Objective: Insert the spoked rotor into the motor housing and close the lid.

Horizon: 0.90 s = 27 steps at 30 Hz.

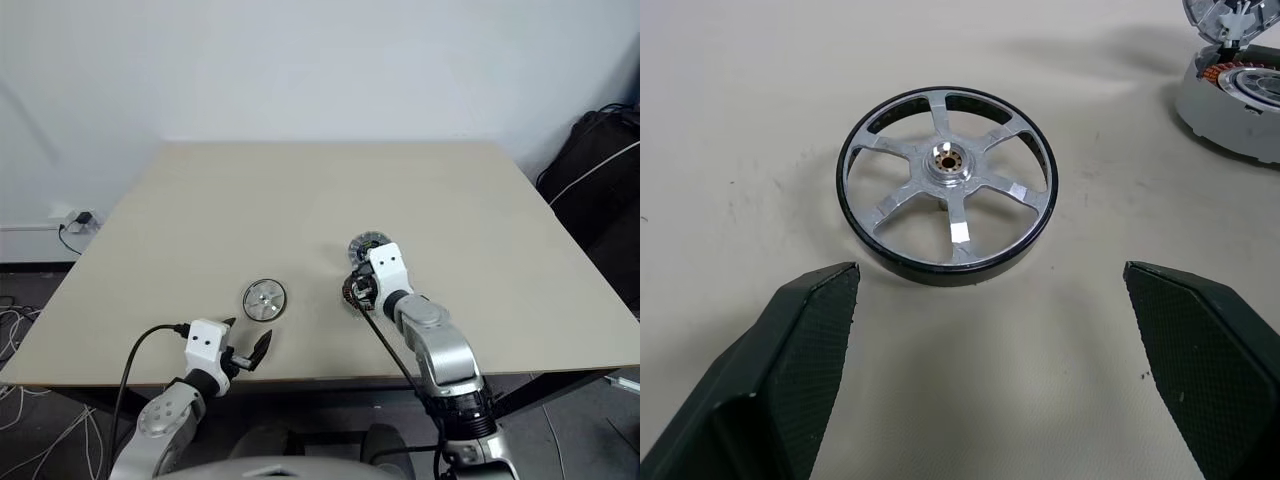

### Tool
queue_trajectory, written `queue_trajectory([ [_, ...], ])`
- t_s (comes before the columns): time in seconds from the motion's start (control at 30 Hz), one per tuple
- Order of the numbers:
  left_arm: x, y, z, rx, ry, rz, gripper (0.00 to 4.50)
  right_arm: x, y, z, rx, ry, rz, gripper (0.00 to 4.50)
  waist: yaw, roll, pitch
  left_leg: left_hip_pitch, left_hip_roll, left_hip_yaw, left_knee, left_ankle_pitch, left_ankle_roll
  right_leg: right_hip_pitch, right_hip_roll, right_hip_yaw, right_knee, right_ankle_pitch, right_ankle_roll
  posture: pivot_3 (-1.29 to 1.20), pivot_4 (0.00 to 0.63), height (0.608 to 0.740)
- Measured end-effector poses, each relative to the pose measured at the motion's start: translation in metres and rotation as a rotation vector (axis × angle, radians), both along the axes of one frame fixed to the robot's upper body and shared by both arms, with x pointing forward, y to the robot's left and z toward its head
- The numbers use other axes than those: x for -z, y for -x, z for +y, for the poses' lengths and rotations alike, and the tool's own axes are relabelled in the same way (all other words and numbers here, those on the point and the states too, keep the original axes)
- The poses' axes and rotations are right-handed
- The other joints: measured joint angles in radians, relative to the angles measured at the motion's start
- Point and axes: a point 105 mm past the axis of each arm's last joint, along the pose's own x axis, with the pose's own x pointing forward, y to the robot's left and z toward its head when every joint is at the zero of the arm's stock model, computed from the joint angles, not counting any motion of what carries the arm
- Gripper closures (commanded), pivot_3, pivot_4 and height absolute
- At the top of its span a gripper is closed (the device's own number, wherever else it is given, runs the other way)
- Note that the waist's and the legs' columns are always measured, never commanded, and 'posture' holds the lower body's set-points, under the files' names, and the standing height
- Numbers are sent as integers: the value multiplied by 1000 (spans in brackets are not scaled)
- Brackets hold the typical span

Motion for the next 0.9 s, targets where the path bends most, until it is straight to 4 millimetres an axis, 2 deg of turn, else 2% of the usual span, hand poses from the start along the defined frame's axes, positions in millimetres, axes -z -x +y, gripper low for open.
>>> queue_trajectory([
  [0.2, 1, 1, 0, -2, -1, 4, 0, 11, 0, 3, 41, 6, 28, 3818, 0, 1, 1, 0, 0, 0, 0, 0, 0, 0, 0, 0, 0, 0, 0, 0, 0, 740],
  [0.47, 1, 1, 1, -5, 0, 4, 0, 14, -4, -3, 131, 43, 23, 3818, 0, 1, 1, 0, 0, 0, 0, 0, 0, 0, 0, 0, 0, 0, 0, 0, 0, 740],
  [0.9, 1, 1, 1, -8, -1, 3, 0, 24, -3, -2, 176, 57, 69, 3818, -1, 2, 1, 0, 0, 0, 0, 0, 0, 0, 0, 0, 0, 0, 0, 0, 0, 740],
])
